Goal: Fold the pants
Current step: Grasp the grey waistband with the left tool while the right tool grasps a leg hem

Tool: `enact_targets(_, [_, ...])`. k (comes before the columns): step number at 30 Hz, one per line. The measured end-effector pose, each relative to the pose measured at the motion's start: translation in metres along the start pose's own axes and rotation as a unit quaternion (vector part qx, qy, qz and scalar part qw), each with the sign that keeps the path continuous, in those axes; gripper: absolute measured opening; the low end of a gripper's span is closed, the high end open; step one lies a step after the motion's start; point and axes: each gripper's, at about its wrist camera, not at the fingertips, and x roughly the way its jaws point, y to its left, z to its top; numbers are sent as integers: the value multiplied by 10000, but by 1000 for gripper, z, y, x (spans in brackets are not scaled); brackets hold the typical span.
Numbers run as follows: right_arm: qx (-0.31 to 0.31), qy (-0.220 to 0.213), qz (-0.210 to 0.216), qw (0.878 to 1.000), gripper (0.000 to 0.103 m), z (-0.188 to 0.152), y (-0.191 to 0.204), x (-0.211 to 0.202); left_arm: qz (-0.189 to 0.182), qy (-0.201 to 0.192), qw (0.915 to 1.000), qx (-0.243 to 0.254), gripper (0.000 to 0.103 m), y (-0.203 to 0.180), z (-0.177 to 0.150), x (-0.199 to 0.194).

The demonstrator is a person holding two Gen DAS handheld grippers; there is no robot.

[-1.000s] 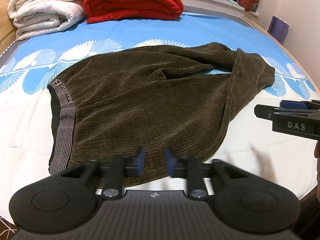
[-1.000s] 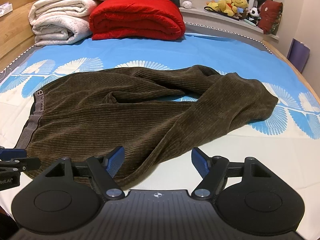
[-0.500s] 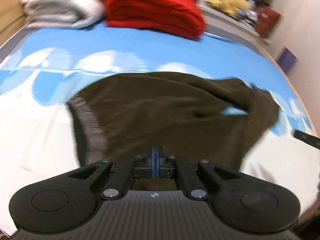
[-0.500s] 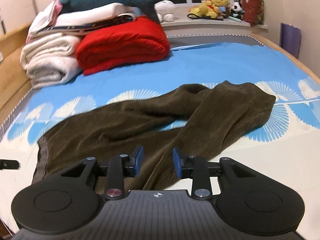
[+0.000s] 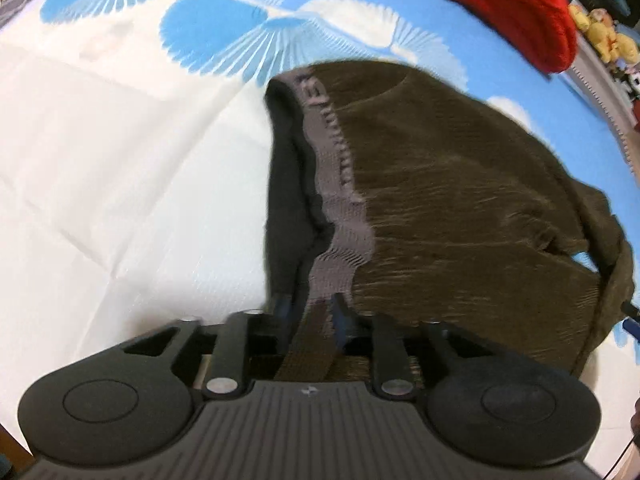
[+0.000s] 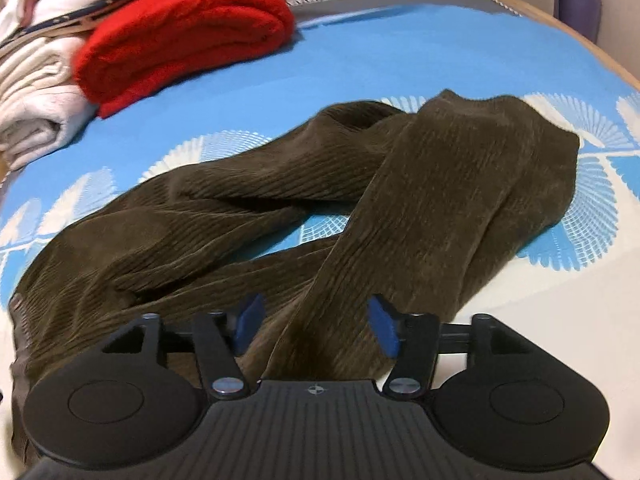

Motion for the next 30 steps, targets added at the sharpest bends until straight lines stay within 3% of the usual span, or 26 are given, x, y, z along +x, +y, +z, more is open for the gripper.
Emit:
enact_targets(4, [130, 118, -170, 9997, 65, 6, -5, 29, 111, 162, 9998, 77, 60, 3, -1, 12])
enact_targets(6, [212, 150, -236, 9994, 65, 8, -9, 41, 3, 160, 9997, 165, 68, 4, 0, 15])
enact_targets(7, [254, 177, -258, 9992, 65, 9, -12, 46, -27, 196, 9995, 236, 77, 2, 0, 19])
enact_targets(13, [391, 315, -315, 9982, 64, 9, -22, 66, -45, 501, 9954, 815, 78, -16, -4, 37])
enact_targets(15, [368, 296, -296, 9984, 56, 11, -24, 67, 169, 564, 9938, 948, 74, -20, -8, 41])
enact_targets(17, [441, 288, -198, 9984, 36, 12, -27, 62, 303, 621, 9919, 1065, 56, -21, -10, 44])
enact_targets(19, [471, 279, -76, 9985, 7, 14, -28, 55, 411, 573, 9902, 1207, 42, -23, -12, 42])
enact_targets(21, [413, 192, -36, 9990, 7, 16, -29, 44, 451, 503, 9897, 1265, 33, -23, -13, 37])
enact_targets(23, [442, 52, 60, 9990, 7, 19, -35, 25, 456, 374, 9901, 1271, 17, -23, -13, 29])
enact_targets(26, [517, -309, 270, 9978, 6, 25, -48, -16, 335, 64, 9897, 1390, 10, -25, -18, 6])
enact_targets(30, [499, -694, 484, 9952, 6, 22, -72, -82, -141, -449, 9891, 1392, 7, -22, -24, -40])
